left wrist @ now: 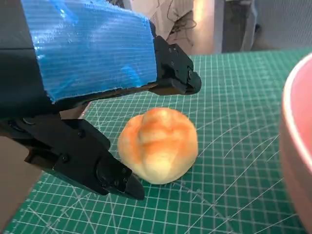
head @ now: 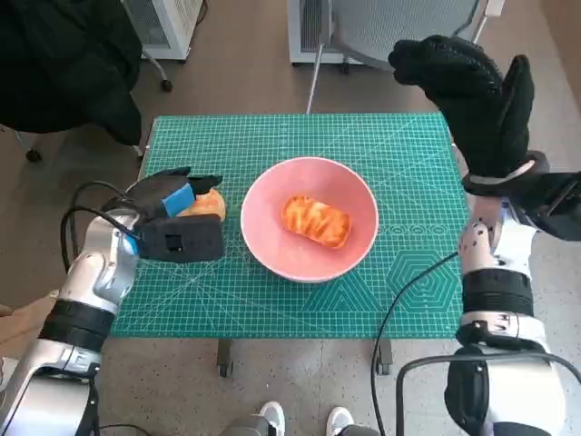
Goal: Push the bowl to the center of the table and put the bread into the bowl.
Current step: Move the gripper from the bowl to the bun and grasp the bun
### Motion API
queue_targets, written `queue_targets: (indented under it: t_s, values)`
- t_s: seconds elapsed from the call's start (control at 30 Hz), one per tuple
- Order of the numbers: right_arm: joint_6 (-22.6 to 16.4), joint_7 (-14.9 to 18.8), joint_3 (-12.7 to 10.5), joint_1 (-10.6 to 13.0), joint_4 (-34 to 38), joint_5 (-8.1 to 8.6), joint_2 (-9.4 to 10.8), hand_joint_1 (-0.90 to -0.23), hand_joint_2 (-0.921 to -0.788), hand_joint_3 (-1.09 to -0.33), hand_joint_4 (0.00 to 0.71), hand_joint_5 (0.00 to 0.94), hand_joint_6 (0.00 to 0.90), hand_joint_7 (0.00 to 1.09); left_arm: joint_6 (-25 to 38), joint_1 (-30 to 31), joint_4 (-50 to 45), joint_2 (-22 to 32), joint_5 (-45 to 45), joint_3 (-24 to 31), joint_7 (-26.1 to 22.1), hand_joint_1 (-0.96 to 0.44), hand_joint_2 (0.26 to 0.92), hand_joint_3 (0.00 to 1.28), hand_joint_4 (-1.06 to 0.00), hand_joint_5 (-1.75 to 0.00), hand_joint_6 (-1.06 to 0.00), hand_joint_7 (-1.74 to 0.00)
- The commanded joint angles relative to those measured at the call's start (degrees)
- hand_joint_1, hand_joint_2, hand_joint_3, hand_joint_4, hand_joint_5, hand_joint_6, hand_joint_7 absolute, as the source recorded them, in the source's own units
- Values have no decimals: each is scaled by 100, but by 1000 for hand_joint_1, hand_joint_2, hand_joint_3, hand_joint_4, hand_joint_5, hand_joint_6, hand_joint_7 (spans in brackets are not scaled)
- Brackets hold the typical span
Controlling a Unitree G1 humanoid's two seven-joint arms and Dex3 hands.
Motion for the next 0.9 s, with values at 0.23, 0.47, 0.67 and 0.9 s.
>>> queue_targets:
  t_s: [0.23,0.47,0.67,0.9]
  values:
    - [67,-41,35,196,-33,-35,-34,-722,-921,-880,341,3,414,3,-121,-285,538,-178,75,-187,274,23,751,0,-123,0,-286,0]
    - [112,-47,38,227,-101,-16,-31,-727,-921,-880,340,2,413,3,-216,-478,1032,-342,208,-397,555,-25,747,0,-124,-1,-296,-5]
    - [119,-51,47,276,-178,-15,-22,-730,-921,-876,339,1,413,3,-233,-658,1402,-462,279,-529,701,-27,750,2,-143,-8,-319,-13]
    - [111,-42,68,337,-262,-15,-35,-730,-921,-878,339,0,412,2,-268,-814,1748,-558,344,-652,871,-19,753,2,-172,-11,-347,-16]
